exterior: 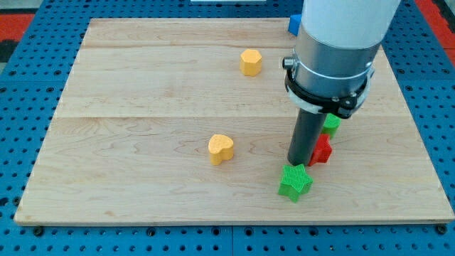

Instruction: Push the green circle up a bit

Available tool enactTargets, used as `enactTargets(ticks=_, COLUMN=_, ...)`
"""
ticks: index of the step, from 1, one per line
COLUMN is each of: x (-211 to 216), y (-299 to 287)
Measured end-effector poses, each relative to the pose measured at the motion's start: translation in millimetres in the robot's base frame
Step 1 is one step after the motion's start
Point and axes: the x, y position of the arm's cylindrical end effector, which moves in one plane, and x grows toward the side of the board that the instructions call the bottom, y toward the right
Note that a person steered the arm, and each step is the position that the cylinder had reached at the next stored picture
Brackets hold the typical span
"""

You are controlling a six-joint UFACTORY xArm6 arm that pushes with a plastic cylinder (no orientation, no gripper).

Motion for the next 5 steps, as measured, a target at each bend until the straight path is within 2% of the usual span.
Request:
enactTargets(ticks=1, x=-26, y=-15)
enactTargets(ticks=3, x=2, y=44)
enactTargets(ticks=5, x=-16, y=-5)
